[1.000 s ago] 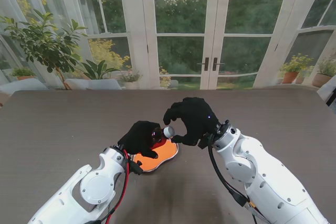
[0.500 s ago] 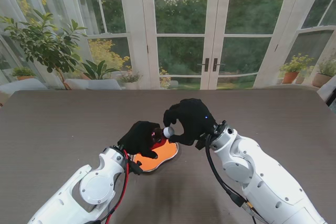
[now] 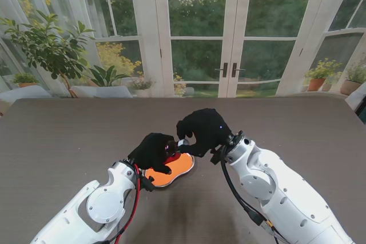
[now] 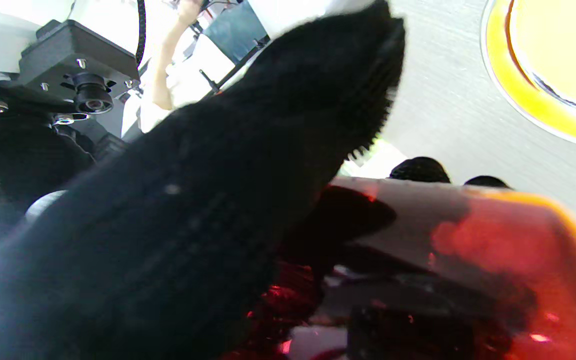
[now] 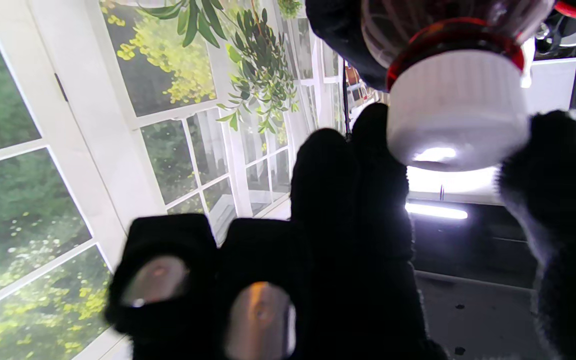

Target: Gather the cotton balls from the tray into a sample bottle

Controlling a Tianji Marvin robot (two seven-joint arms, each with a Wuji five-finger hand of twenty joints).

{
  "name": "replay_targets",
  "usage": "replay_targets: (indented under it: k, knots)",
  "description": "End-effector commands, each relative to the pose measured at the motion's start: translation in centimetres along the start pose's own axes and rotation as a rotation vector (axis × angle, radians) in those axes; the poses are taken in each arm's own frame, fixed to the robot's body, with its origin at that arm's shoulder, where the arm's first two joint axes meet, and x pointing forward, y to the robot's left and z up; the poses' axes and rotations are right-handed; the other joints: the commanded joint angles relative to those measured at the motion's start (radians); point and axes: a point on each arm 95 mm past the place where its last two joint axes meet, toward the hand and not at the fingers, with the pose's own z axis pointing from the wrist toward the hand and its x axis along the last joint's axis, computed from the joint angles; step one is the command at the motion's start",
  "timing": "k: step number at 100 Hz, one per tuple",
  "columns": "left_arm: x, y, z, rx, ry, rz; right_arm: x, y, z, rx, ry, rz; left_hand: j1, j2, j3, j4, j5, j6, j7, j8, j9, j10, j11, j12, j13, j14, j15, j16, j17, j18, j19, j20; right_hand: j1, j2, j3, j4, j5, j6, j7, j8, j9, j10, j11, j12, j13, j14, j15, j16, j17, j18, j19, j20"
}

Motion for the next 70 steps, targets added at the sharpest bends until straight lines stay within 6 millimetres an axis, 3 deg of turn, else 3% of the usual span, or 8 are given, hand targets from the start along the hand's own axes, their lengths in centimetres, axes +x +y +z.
replay_targets:
  k: [1, 7, 10, 14, 34, 44, 55, 70]
  knots:
    - [0.52, -0.01, 0.27, -0.011, 0.014, -0.005, 0.49, -0.66, -0.11, 0.027, -0.008, 0.011, 0.094, 1.099, 0.053, 0.029, 0.087, -0.079, 0.272, 0.057, 0.070, 0.023, 0.100, 0.042, 0.101, 0.052, 0.437, 0.066, 0.080, 0.024, 0.578, 0.061, 0.010, 0.075, 0.013, 0.091, 0.104, 0.031, 0.073, 0.066, 0.104, 0.041, 0.054, 0.018, 0.000, -0.048, 0.086, 0.029, 0.044, 0.047, 0.097, -0.002]
    - [0.54, -0.03, 0.31, -0.011, 0.015, -0.004, 0.53, -0.69, -0.14, 0.036, -0.020, 0.007, 0.094, 1.099, 0.053, 0.029, 0.087, -0.079, 0.272, 0.057, 0.070, 0.022, 0.100, 0.042, 0.101, 0.052, 0.437, 0.066, 0.079, 0.024, 0.577, 0.061, -0.006, 0.138, -0.001, 0.158, 0.121, 0.041, 0.060, 0.132, 0.105, 0.046, 0.084, 0.013, 0.001, -0.050, 0.101, 0.035, 0.055, 0.052, 0.104, -0.006]
    - [0.52, -0.03, 0.32, -0.011, 0.016, -0.003, 0.54, -0.71, -0.14, 0.039, -0.025, 0.002, 0.094, 1.099, 0.053, 0.029, 0.087, -0.080, 0.272, 0.057, 0.070, 0.021, 0.100, 0.042, 0.101, 0.052, 0.437, 0.066, 0.079, 0.024, 0.577, 0.061, -0.015, 0.171, -0.009, 0.200, 0.132, 0.045, 0.030, 0.235, 0.105, 0.046, 0.104, 0.006, 0.001, -0.052, 0.109, 0.040, 0.062, 0.053, 0.109, -0.011]
    - [0.51, -0.03, 0.34, -0.011, 0.016, -0.003, 0.54, -0.73, -0.14, 0.044, -0.031, -0.002, 0.093, 1.099, 0.052, 0.029, 0.087, -0.081, 0.273, 0.057, 0.070, 0.021, 0.100, 0.042, 0.101, 0.052, 0.437, 0.066, 0.079, 0.024, 0.577, 0.061, -0.021, 0.200, -0.015, 0.206, 0.136, 0.050, 0.035, 0.268, 0.106, 0.048, 0.125, 0.011, 0.000, -0.052, 0.118, 0.044, 0.066, 0.057, 0.112, -0.011]
    - [0.47, 0.07, 0.30, -0.012, 0.013, -0.007, 0.44, -0.70, -0.22, 0.050, -0.059, -0.022, 0.094, 1.100, 0.053, 0.029, 0.087, -0.079, 0.272, 0.056, 0.071, 0.022, 0.101, 0.041, 0.101, 0.052, 0.437, 0.066, 0.079, 0.024, 0.577, 0.061, -0.039, 0.326, -0.057, 0.221, 0.123, 0.068, -0.031, 0.250, 0.103, 0.049, 0.086, -0.014, 0.000, -0.036, 0.106, 0.037, 0.047, 0.059, 0.102, -0.011]
    - [0.45, 0.11, 0.26, -0.010, 0.011, -0.008, 0.29, -0.44, -0.33, 0.051, -0.060, -0.030, 0.094, 1.099, 0.053, 0.029, 0.086, -0.080, 0.272, 0.056, 0.071, 0.022, 0.101, 0.041, 0.101, 0.052, 0.437, 0.066, 0.079, 0.024, 0.577, 0.061, -0.078, 0.373, -0.095, 0.221, -0.023, 0.030, -0.180, 0.219, 0.056, 0.023, -0.025, -0.032, 0.002, -0.022, -0.029, -0.025, -0.035, 0.036, 0.033, -0.013]
    - [0.41, 0.18, 0.21, -0.007, 0.008, -0.010, 0.16, -0.07, -0.55, 0.044, -0.067, -0.024, 0.094, 1.099, 0.053, 0.029, 0.086, -0.080, 0.273, 0.057, 0.071, 0.021, 0.101, 0.041, 0.101, 0.052, 0.437, 0.066, 0.079, 0.024, 0.577, 0.061, -0.114, 0.317, -0.125, 0.217, -0.221, -0.011, -0.274, 0.242, -0.155, 0.047, -0.173, -0.081, 0.000, 0.034, -0.409, -0.204, -0.158, 0.037, -0.138, -0.039]
    - [0.41, 0.30, 0.21, 0.000, 0.002, -0.018, 0.55, 0.11, -0.82, 0.014, -0.054, 0.013, 0.094, 1.099, 0.053, 0.029, 0.087, -0.080, 0.273, 0.056, 0.071, 0.022, 0.101, 0.041, 0.101, 0.052, 0.437, 0.066, 0.079, 0.024, 0.577, 0.061, -0.132, 0.130, -0.071, 0.193, -0.343, 0.007, -0.206, 0.265, -0.281, 0.078, -0.205, -0.186, -0.007, 0.074, -0.756, -0.324, -0.197, 0.042, -0.244, -0.071]
